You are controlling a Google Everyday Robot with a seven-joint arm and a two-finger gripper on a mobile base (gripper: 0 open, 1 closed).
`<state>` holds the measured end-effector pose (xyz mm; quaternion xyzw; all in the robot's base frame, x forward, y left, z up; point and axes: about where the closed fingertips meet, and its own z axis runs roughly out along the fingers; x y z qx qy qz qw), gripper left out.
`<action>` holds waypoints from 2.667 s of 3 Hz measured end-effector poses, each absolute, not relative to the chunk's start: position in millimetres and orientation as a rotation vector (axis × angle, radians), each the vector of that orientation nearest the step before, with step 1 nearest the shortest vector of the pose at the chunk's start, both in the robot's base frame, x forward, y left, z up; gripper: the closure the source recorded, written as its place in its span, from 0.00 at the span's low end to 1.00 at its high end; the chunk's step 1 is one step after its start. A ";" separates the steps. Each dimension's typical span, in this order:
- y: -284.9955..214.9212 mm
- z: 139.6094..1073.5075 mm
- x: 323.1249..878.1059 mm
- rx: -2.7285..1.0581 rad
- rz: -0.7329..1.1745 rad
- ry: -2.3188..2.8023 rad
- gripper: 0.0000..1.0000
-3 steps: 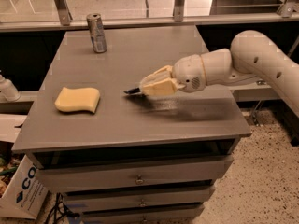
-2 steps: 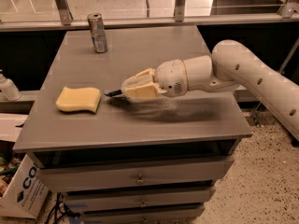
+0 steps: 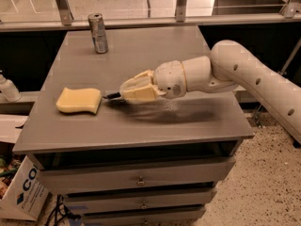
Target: Move rxbar blueberry near sponge
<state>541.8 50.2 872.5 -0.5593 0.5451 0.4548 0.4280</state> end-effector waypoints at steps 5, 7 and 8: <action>86.7 837.4 503.4 -1.520 1.235 1.357 0.61; 95.8 841.4 497.9 -1.536 1.242 1.361 0.14; 98.4 843.7 496.3 -1.538 1.244 1.362 0.00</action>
Offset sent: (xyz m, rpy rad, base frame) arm -0.0243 0.0099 -0.0279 -0.0450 -0.0164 0.0782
